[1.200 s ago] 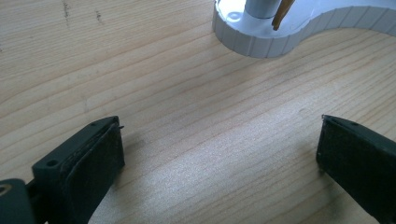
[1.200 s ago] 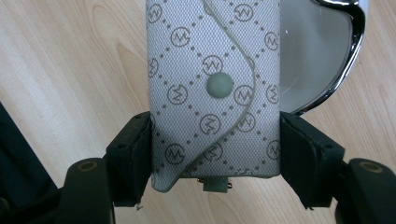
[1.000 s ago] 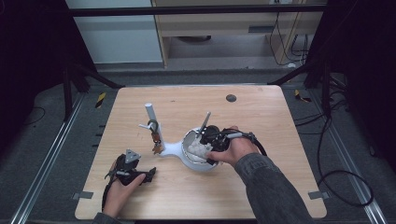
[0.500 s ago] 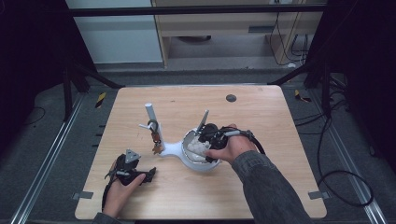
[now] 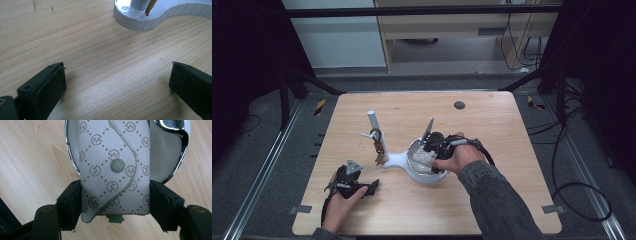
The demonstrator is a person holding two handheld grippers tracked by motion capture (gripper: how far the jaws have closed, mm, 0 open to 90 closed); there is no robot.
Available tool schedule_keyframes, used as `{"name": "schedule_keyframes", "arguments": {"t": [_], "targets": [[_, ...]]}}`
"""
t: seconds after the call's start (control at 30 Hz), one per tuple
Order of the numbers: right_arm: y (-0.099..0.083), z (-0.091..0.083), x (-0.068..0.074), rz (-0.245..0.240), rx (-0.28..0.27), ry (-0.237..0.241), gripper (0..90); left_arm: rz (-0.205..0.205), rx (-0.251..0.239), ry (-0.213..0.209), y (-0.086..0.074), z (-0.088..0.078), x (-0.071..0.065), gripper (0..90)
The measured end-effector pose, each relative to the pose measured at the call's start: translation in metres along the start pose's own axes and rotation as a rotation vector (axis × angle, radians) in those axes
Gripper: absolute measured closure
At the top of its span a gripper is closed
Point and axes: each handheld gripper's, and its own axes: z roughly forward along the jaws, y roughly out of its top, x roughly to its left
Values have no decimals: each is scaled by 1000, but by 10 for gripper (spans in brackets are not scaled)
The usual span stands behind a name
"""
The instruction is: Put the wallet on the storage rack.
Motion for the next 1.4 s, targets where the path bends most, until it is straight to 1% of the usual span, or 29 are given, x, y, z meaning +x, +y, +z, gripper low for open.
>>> {"name": "schedule_keyframes", "arguments": {"t": [0.17, 0.2, 0.23, 0.33, 0.47, 0.67, 0.73, 0.9, 1.1, 1.27, 1.4], "targets": [[4, 3, 0, 3, 9, 1, 318, 0, 0, -1, 0, 0, 0, 1], [5, 4, 0, -5, 6, 0, 318, 1, 0, -1, 0, 0, 0, 1], [6, 4, 1, 1, 15, -6, 318, 1, 0, -1, 0, 0, 0, 1], [7, 5, 0, -7, 11, -9, 318, 0, 0, -2, 0, 0, 0, 1], [8, 6, 0, 5, 14, -16, 317, 1, 0, -1, 0, 0, 0, 1], [9, 8, 0, 0, 12, -12, 317, 1, 0, -1, 0, 0, 0, 1], [10, 8, 0, 6, 6, -8, 317, 1, 0, -1, 0, 0, 0, 1], [12, 11, 1, -2, 14, -9, 317, 1, 0, -2, 0, 0, 0, 1], [13, 12, -1, 15, 18, -13, 316, 2, 1, -2, 0, 0, 0, 0], [14, 13, -1, 10, 20, -13, 315, 2, 1, -2, 0, 0, 0, 0], [14, 14, -1, 16, 22, -11, 314, 3, 2, -2, 0, 0, 0, 0]]}}
